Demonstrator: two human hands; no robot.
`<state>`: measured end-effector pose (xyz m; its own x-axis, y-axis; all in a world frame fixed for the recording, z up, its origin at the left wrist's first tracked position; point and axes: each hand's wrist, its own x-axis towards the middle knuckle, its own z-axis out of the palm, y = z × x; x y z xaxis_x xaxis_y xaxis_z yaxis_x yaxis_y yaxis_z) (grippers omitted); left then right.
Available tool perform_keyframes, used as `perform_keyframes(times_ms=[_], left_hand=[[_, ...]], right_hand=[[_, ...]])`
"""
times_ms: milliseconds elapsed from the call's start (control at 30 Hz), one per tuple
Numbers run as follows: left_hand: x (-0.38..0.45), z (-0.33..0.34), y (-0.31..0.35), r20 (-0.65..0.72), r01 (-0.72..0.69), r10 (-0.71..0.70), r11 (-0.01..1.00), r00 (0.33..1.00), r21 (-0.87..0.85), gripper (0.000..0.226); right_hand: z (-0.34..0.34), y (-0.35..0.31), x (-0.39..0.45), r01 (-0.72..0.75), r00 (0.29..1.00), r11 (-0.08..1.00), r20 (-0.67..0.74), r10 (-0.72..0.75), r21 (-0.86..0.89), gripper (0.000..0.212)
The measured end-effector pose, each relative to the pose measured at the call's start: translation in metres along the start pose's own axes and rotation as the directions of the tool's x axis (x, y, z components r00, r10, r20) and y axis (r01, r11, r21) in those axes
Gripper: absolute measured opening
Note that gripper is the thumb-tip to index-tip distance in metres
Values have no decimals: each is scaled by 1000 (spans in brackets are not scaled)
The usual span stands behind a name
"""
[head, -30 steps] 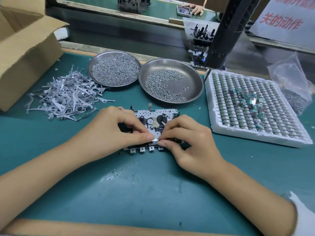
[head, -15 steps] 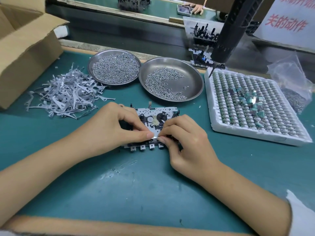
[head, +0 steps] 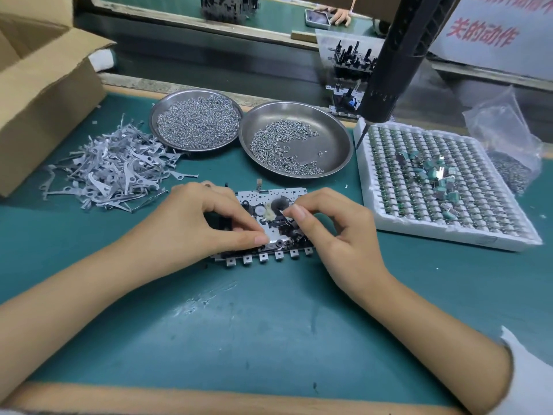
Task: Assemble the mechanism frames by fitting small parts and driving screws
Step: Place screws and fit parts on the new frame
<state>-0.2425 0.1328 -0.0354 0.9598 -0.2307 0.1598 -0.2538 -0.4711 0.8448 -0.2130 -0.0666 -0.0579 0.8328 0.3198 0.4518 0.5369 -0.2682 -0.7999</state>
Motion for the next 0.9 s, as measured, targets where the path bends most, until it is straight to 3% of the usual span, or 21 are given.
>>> perform_keyframes(times_ms=[100, 167, 234, 300, 434, 534, 734, 901], left_hand=[[3, -6, 0, -85, -19, 21, 999, 996, 26, 28], [11, -13, -7, -236, -38, 56, 996, 970, 83, 23], [23, -24, -17, -408, -14, 121, 967, 905, 255, 18], [40, -37, -29, -487, 94, 129, 908, 864, 407, 19], [72, -56, -46, -437, 295, -27, 775, 899, 559, 30], [86, -55, -45, -402, 365, -133, 727, 906, 581, 24], [89, -49, -41, -452, 353, 33, 577, 891, 737, 16], [82, -47, -42, -523, 348, 89, 652, 848, 674, 19]], right_hand=[[1, 0, 1, 30, 999, 1000, -25, -30, -4, 16], [2, 1, 1, 23, 999, 1000, -41, -23, 1, 17], [2, 1, 2, 21, 998, 1000, -60, -20, 14, 16], [3, 1, 1, 15, 997, 1000, -74, -13, 21, 16], [2, 1, 2, 16, 997, 999, -79, -13, 38, 14], [3, 2, 2, 22, 997, 999, -76, -20, 36, 13], [3, 2, 3, 30, 997, 999, -79, -27, 37, 13], [3, 3, 3, 25, 997, 999, -72, -23, 39, 14]])
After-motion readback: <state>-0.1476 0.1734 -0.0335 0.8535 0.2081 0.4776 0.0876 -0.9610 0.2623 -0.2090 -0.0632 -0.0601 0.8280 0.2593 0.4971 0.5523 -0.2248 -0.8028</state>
